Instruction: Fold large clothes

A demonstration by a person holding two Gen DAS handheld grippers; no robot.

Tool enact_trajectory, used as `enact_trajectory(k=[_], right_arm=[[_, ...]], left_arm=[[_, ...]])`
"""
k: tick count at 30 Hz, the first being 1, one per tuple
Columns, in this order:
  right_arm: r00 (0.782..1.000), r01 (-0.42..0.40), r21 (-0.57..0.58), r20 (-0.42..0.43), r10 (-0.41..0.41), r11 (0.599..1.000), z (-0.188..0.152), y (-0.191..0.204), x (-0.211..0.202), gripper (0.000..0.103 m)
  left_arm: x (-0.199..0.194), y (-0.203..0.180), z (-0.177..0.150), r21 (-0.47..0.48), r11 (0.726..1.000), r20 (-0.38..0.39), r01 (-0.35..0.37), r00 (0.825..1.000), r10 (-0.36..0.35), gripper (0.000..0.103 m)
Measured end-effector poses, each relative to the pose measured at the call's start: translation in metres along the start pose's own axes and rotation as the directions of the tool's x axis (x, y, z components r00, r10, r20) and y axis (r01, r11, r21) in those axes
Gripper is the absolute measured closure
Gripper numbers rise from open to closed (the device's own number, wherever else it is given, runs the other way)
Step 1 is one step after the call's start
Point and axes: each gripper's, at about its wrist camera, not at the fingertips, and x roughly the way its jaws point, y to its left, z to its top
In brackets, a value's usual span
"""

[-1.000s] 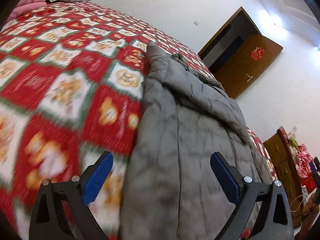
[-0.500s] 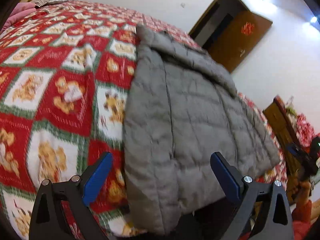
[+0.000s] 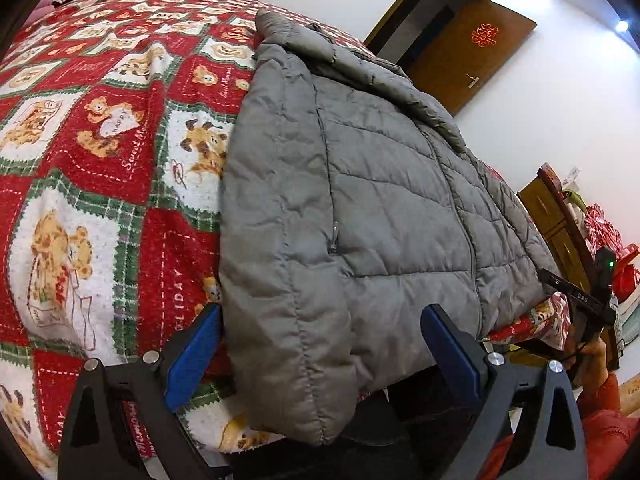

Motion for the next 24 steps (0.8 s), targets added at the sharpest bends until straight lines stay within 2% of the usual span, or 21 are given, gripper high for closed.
enact_trajectory(k=[3, 5, 8, 9, 10, 11, 12, 13, 14, 15, 19, 24], right_arm=[[1.000, 0.018, -0.040, -0.003, -0.018, 0.999, 0.000, 0.007, 0.001, 0.041], [1.000, 0.028, -0.052, -0.007, -0.028, 0.998, 0.000, 0.008, 0.002, 0.041], [1.000, 0.027, -0.041, 0.000, -0.027, 0.999, 0.000, 0.008, 0.003, 0.041], [0.999, 0.032, -0.039, 0.004, -0.032, 0.999, 0.000, 0.009, 0.003, 0.044], [0.999, 0.050, -0.042, 0.005, -0.050, 0.998, 0.000, 0.010, 0.003, 0.047], [0.998, 0.066, -0.047, 0.005, -0.066, 0.997, 0.000, 0.011, 0.003, 0.055], [0.998, 0.067, -0.049, 0.007, -0.066, 0.997, 0.001, 0.010, 0.001, 0.067], [0.999, 0.042, -0.041, 0.012, -0.042, 0.998, 0.001, 0.009, -0.001, 0.075], [1.000, 0.004, -0.016, 0.015, -0.004, 1.000, 0.002, 0.007, -0.005, 0.084], [0.999, -0.043, 0.015, 0.011, 0.043, 0.999, 0.002, 0.004, -0.007, 0.086], [0.994, -0.107, 0.057, 0.036, 0.105, 0.993, 0.001, 0.006, -0.018, 0.088], [0.976, -0.208, 0.094, 0.081, 0.201, 0.974, -0.001, 0.007, -0.042, 0.088]], left_arm=[[-0.001, 0.001, -0.004, -0.001, 1.000, -0.004, 0.028, 1.000, -0.028, 0.005], [0.000, 0.002, -0.006, -0.004, 0.999, -0.006, 0.037, 0.999, -0.037, 0.005], [0.006, -0.002, -0.008, 0.008, 1.000, -0.005, 0.004, 1.000, -0.004, 0.006], [0.008, -0.005, -0.008, 0.014, 1.000, -0.003, -0.012, 1.000, 0.012, 0.010], [0.008, -0.009, -0.008, 0.028, 0.999, 0.001, -0.035, 0.999, 0.035, 0.022], [0.007, -0.012, -0.008, 0.046, 0.998, 0.009, -0.045, 0.999, 0.045, 0.035], [0.005, -0.012, -0.007, 0.051, 0.998, 0.007, -0.033, 0.999, 0.032, 0.070], [0.005, -0.011, -0.007, 0.040, 0.999, -0.002, -0.010, 1.000, 0.010, 0.079], [0.003, -0.009, -0.006, 0.022, 0.999, -0.005, 0.025, 1.000, -0.025, 0.079], [0.000, -0.010, -0.006, 0.018, 0.999, 0.006, 0.046, 0.999, -0.046, 0.081], [-0.016, -0.016, -0.002, 0.035, 0.995, 0.050, 0.096, 0.994, -0.098, 0.082], [-0.051, -0.021, 0.009, 0.050, 0.976, 0.142, 0.214, 0.965, -0.218, 0.083]])
